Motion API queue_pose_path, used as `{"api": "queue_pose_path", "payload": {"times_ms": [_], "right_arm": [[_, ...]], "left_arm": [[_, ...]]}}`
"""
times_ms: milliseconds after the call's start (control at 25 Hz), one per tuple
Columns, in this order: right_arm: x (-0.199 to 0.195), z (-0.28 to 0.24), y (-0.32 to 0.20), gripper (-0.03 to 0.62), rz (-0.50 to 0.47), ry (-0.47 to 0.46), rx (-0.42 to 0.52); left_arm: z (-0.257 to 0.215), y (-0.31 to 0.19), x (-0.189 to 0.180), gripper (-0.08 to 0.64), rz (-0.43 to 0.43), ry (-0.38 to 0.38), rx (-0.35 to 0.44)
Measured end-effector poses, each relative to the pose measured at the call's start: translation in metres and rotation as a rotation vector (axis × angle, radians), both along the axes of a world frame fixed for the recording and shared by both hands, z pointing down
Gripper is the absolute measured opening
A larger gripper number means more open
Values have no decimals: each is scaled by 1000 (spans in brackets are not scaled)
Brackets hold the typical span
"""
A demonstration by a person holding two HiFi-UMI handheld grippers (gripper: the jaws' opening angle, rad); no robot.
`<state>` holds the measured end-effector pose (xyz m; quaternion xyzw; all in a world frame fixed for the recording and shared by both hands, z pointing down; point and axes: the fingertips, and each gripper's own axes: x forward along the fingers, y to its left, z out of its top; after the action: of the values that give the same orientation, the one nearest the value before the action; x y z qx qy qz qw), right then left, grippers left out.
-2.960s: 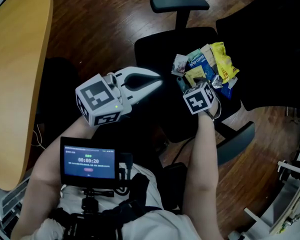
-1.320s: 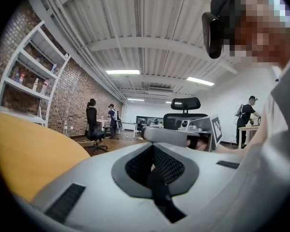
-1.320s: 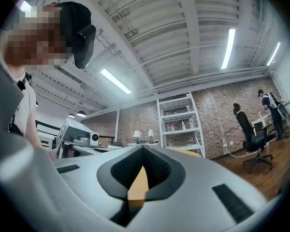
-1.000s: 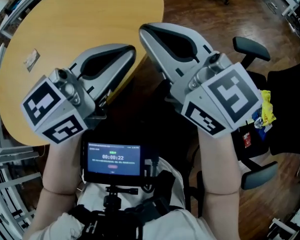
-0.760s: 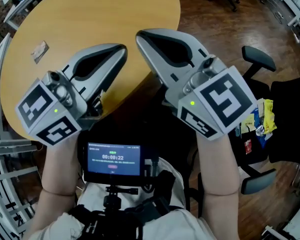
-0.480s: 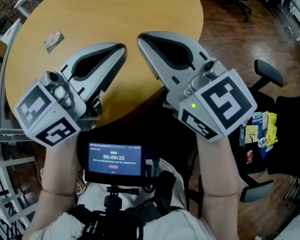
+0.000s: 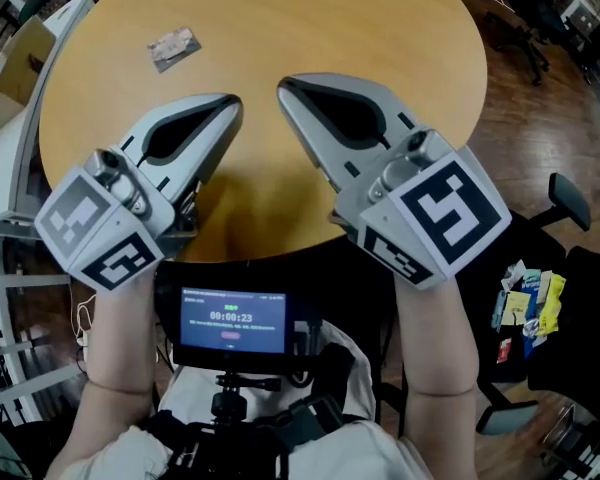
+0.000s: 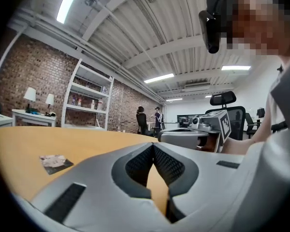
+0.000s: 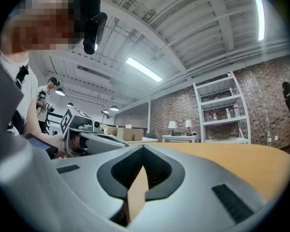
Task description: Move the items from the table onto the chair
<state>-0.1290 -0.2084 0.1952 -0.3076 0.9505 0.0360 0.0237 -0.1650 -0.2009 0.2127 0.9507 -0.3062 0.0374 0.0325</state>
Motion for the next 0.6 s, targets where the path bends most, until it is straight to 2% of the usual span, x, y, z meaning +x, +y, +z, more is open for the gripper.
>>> {"api": "queue_pose_path", "payload": {"times_ms": [280,600], "right_arm": [[-66,9,-6,3,-102,21,-24],[-102,11,-4,3,-146,44,-26]], "left_arm": [[4,-3,-70,6,-127,-15,15],[4,0,-98,6,-127,-8,29]]}}
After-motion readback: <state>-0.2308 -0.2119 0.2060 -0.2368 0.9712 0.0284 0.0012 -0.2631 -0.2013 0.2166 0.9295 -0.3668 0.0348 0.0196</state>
